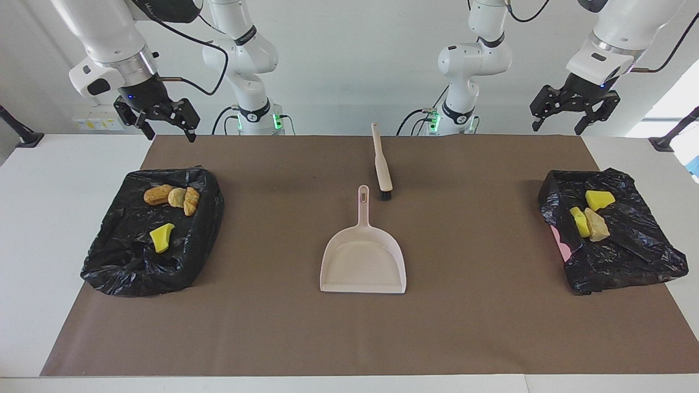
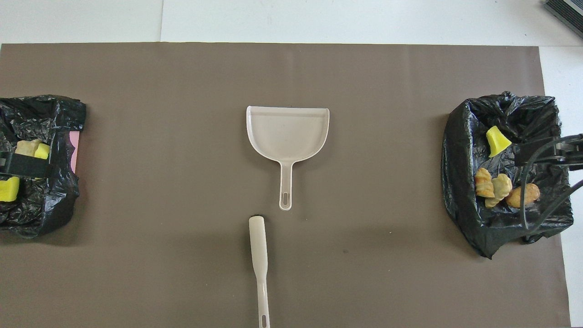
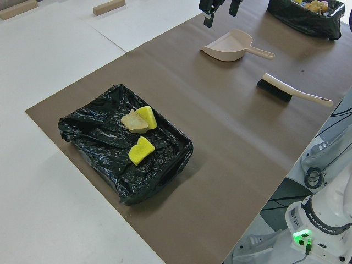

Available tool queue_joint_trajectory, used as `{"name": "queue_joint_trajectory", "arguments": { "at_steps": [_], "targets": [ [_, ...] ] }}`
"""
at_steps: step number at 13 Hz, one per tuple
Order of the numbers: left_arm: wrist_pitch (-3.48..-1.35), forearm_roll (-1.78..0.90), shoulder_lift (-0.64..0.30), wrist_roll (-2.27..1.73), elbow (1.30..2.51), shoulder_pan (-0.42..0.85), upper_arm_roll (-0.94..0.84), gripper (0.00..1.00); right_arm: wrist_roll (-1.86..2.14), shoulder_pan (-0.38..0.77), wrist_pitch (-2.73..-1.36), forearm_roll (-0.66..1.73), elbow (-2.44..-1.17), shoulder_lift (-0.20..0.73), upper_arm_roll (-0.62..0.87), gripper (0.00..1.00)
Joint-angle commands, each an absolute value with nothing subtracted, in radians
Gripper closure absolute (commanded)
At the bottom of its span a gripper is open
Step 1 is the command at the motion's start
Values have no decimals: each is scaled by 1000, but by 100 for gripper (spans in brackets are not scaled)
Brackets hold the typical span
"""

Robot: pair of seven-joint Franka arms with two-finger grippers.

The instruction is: Sweep and dump trash in bin

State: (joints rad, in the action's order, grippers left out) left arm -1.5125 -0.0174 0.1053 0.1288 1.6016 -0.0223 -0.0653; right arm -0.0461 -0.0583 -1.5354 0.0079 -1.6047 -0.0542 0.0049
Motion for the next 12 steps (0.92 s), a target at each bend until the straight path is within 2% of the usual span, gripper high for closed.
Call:
{"name": "queue_joint_trajectory", "arguments": {
  "at_steps": [1,12],
  "targets": [
    [-1506,-17,101,123,1591,-26,-66,0,-54,-61,-1551,9,-1623,-69,9,0],
    [-1506,-17,103,123,1591,-37,-66,0,-54,-61,-1549,9,-1623,-71,9,0]
  ]
}}
